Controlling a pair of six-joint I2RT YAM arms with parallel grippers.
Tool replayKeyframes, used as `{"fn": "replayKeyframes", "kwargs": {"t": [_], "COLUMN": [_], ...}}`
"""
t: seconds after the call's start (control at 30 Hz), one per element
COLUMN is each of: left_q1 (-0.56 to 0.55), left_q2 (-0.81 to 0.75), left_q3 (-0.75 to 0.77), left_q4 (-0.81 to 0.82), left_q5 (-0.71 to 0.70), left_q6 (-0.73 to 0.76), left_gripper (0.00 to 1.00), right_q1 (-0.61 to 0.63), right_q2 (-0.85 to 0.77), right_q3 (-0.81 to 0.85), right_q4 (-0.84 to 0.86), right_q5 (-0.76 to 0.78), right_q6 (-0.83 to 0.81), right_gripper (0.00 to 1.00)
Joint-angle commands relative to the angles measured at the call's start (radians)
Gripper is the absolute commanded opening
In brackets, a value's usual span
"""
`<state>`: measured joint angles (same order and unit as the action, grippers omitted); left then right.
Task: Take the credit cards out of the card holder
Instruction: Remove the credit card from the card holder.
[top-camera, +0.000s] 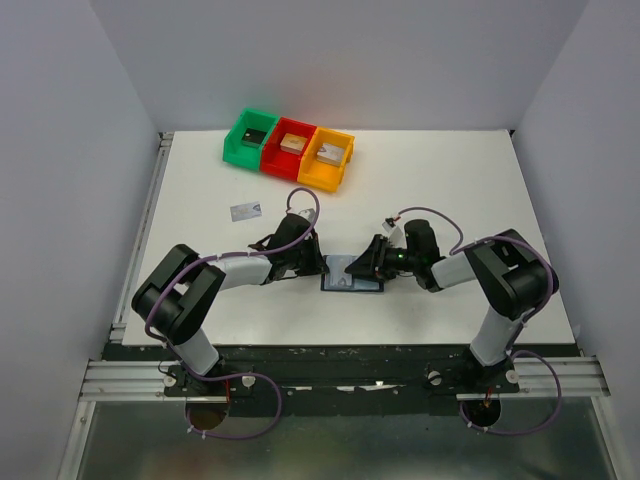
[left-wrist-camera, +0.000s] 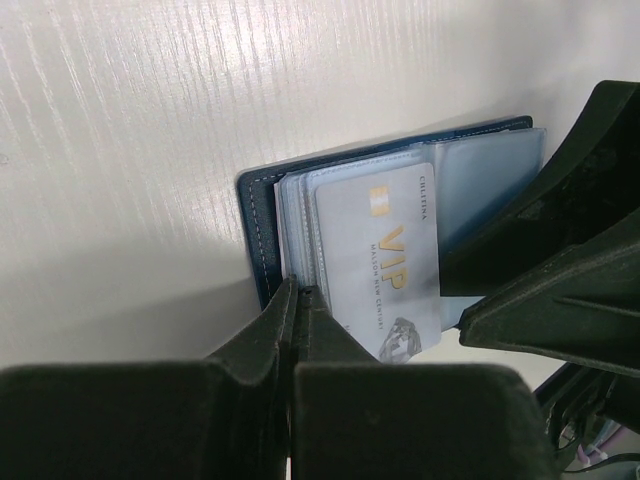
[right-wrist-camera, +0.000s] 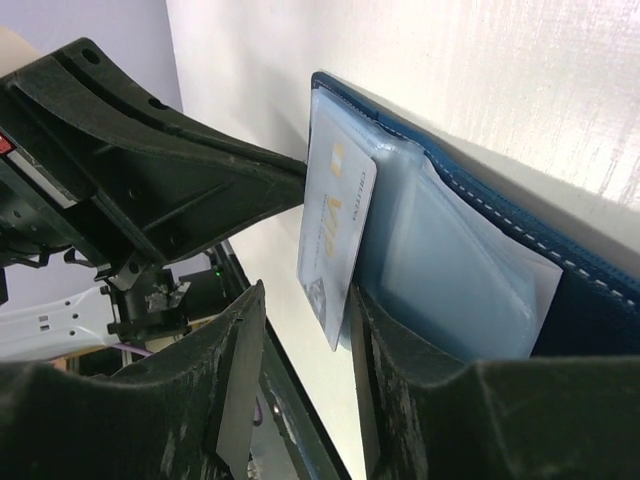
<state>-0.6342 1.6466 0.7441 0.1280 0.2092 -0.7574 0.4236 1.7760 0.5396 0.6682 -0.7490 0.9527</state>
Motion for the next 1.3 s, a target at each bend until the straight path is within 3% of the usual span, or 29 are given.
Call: {"fn": "replayKeyframes", "kwargs": {"t": [0.0, 1.03, 1.27], "left_q1": [-0.007, -0.038, -0.038], "left_q2": [0.025, 0.055, 0.041], "left_q3": [-0.015, 0.009, 0.003], "left_q4": [-0.027, 0.004, -0.01], "left_q5": [-0.007, 0.022, 0.001], "left_q6": [0.001, 0.012, 0.009], "left_gripper": [0.0, 0.0, 0.0], "right_q1": [-0.006, -0.003, -0.006], "right_q2": [0.04, 0.203, 0.155], "right_q3": [-0.006, 0.065, 0.051], "right_q4": [0.089, 0.195, 0.156], "right_q5": [-0.01, -0.133, -0.113], "right_q6": [0.03, 0.121, 0.1], "right_gripper": [0.46, 0.46, 0.43]}}
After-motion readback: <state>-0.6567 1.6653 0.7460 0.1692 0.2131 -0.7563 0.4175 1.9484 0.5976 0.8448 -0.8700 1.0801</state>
